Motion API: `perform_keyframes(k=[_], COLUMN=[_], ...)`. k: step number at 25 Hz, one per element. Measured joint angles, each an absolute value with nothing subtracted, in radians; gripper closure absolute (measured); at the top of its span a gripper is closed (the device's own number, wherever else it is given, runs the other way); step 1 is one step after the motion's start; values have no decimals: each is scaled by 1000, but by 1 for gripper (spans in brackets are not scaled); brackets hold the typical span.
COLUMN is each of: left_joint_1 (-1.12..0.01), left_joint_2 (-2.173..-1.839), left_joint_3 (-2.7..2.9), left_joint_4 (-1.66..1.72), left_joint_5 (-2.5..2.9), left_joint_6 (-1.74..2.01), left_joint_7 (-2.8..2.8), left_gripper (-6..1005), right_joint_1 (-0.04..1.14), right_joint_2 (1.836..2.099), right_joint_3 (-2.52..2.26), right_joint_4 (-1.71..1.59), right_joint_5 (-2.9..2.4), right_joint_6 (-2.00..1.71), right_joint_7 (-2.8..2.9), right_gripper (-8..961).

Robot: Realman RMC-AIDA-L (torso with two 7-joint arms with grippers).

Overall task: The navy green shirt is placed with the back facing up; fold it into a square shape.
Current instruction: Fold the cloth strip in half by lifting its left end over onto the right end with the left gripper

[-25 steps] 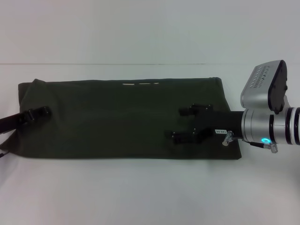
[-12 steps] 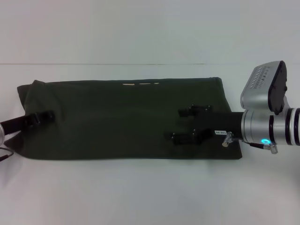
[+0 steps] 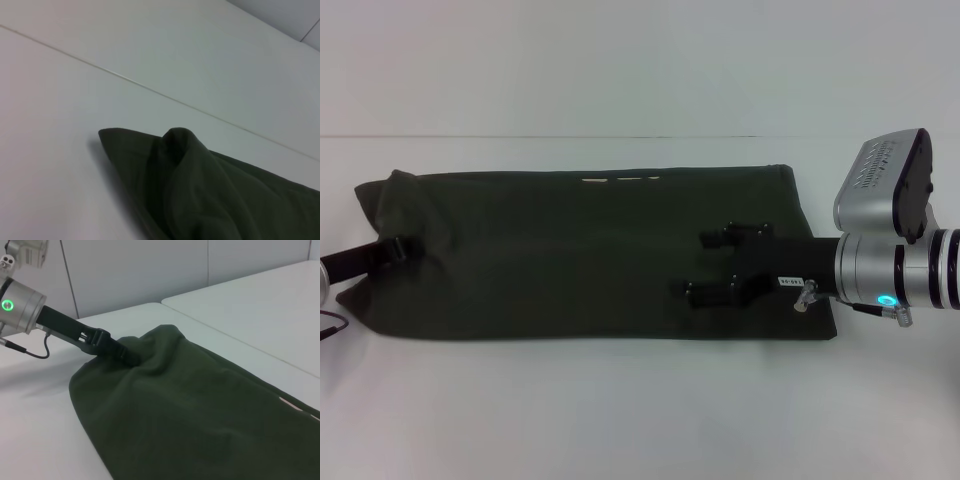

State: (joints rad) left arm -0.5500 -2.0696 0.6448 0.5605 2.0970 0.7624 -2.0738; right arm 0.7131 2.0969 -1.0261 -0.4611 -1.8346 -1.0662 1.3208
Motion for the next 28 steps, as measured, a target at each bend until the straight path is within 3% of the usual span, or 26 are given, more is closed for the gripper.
perform_keyframes(k=[6, 13, 24, 28], left_joint_1=[-551, -549, -515, -516], left_joint_2=[-2069, -2049, -1931, -1926], left_joint_3=[644, 646, 635, 632], left_joint_4=[561, 561, 562, 600], left_joint_5=[2097, 2105, 2126, 2126], left_joint_6=[762, 782, 868, 942], left_joint_7=[-2069, -2076, -2152, -2214], left_gripper=[846, 865, 864, 865], right_joint_1=[714, 714, 705, 704], right_joint_2=[2097, 2097, 2095, 2094], right_joint_3=[-1026, -1026, -1025, -1025], right_joint_4=[-463, -463, -463, -463], right_joint_5=[-1835, -1834, -1823, -1818], right_joint_6=[-1066, -1066, -1063, -1060], right_joint_7=[1321, 1321, 1321, 1320], right_gripper=[27, 27, 27, 27])
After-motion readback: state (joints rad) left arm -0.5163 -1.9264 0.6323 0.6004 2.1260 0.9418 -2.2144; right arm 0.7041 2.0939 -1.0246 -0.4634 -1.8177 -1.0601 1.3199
